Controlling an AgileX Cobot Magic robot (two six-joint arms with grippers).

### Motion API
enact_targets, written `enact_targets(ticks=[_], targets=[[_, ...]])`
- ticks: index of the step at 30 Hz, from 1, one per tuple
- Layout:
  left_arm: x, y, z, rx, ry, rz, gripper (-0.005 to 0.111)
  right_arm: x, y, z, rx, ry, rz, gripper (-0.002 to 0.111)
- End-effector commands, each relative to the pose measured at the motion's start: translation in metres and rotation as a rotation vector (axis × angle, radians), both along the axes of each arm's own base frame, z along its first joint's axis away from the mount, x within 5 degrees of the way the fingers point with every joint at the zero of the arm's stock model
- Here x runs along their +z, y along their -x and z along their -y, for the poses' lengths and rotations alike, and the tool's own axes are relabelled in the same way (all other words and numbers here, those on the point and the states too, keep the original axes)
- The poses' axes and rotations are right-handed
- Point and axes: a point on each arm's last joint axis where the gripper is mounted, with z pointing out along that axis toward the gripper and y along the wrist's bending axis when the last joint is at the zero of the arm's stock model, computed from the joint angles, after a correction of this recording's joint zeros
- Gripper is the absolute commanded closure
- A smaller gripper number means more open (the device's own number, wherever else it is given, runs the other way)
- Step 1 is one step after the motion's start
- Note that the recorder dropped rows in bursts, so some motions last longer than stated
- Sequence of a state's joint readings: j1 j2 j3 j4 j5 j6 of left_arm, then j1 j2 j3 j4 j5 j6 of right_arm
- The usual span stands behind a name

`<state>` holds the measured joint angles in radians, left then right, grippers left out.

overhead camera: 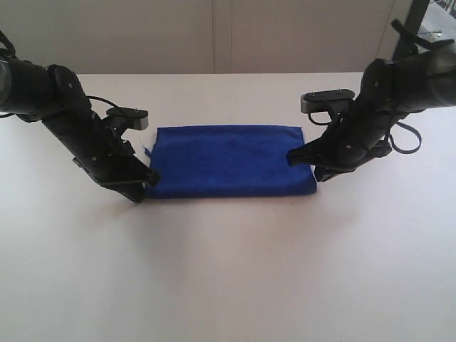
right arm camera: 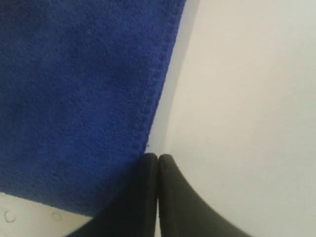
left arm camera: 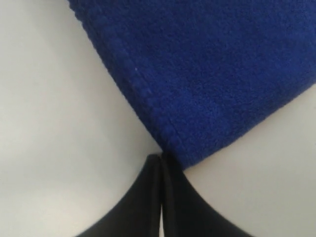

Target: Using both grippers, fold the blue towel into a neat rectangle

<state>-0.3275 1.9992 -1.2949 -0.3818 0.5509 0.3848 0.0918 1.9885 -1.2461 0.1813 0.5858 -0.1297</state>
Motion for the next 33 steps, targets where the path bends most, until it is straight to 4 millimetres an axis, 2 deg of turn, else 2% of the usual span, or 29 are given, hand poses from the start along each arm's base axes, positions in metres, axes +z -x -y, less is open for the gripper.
enact_targets(ticks=[1,12,33], targets=[[-0.0076,0.0041,-0.0004,-0.007,-0.009,-0.047,0.107,0.0004,0.0005,0.0003,-0.005,-0.002,0.003,0.108],[-0.008,0.0011,-0.0034,-0.012,-0.03,-0.014,0.107,-0.0014,0.0074,-0.0018,-0.008,-0.027,-0.078,0.108],[-0.0075,-0.0032,-0.0043,0.005,-0.028,0.026,0.107,-0.0017,0.0094,-0.003,-0.012,-0.042,-0.101,0.108]])
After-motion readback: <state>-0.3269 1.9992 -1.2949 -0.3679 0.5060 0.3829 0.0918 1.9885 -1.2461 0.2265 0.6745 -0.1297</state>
